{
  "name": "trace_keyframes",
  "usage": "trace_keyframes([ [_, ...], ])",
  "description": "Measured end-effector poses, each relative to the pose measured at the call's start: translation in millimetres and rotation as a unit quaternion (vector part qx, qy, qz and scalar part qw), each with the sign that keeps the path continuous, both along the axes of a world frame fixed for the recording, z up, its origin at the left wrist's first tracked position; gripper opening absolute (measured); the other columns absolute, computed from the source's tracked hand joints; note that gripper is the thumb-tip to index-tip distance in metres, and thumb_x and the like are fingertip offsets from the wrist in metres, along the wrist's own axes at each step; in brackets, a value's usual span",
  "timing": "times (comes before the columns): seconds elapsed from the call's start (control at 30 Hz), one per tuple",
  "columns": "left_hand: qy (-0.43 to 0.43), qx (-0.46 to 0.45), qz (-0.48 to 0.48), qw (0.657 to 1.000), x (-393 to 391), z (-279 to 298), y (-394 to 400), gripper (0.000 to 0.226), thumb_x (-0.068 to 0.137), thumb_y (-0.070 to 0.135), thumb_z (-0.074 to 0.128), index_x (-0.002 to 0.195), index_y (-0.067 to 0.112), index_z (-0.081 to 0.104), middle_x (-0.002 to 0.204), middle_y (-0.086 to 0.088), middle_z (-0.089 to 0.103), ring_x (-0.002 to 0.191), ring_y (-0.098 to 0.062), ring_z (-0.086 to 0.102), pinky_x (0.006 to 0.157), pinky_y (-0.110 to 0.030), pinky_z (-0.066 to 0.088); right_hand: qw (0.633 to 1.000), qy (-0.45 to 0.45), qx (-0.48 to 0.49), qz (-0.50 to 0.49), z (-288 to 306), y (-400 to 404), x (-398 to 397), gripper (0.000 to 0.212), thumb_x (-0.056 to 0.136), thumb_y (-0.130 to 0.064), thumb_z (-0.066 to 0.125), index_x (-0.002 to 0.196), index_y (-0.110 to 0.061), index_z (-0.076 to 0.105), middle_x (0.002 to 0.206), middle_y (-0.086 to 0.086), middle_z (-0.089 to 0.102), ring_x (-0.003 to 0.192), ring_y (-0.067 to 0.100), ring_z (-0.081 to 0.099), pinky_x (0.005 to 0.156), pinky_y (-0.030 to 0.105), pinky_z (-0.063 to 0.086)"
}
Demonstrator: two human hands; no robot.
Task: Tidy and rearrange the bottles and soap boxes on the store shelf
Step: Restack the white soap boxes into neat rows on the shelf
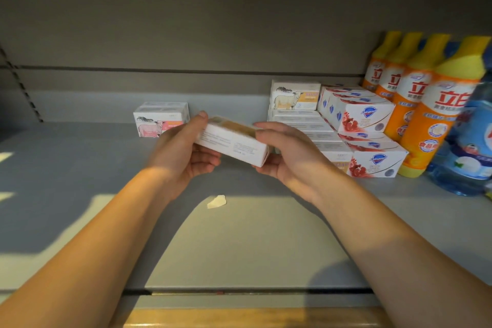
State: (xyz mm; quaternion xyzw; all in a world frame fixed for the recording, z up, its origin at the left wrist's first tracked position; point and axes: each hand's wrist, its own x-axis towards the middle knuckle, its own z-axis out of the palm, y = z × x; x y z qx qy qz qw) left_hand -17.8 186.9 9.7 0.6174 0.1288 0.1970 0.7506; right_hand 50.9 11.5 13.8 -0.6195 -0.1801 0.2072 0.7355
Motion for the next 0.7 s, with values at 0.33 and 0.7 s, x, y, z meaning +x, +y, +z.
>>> trace_keyframes([
  [0.33,-0.104,-0.084,-0.059,0.989,1.6,0.5,3.3,0.035,0.078,0.033,0.063,0.098,0.005,0.067,0.085,-0.010,0.075,0.072,-0.017,0.071,0.066,-0.025,0.057,0.981,-0.169,-0.050,-0.086,-3.0,-0.2,3.8,0.040,0.084,-0.023,0.074,0.122,-0.021,0.060,0.100,-0.007,0.075,0.091,0.013,0.072,0.094,0.043,0.054],
  [0.7,-0.049,0.022,-0.077,0.996,-2.8,-3.0,-1.1,0.021,0.101,0.021,0.046,0.090,0.015,0.064,0.079,-0.013,0.074,0.057,-0.021,0.069,0.053,-0.026,0.056,0.940,-0.312,-0.061,-0.125,6.0,-9.3,-1.6,0.035,0.088,-0.005,0.065,0.112,-0.030,0.057,0.113,-0.013,0.064,0.049,0.017,0.066,0.048,0.023,0.051],
])
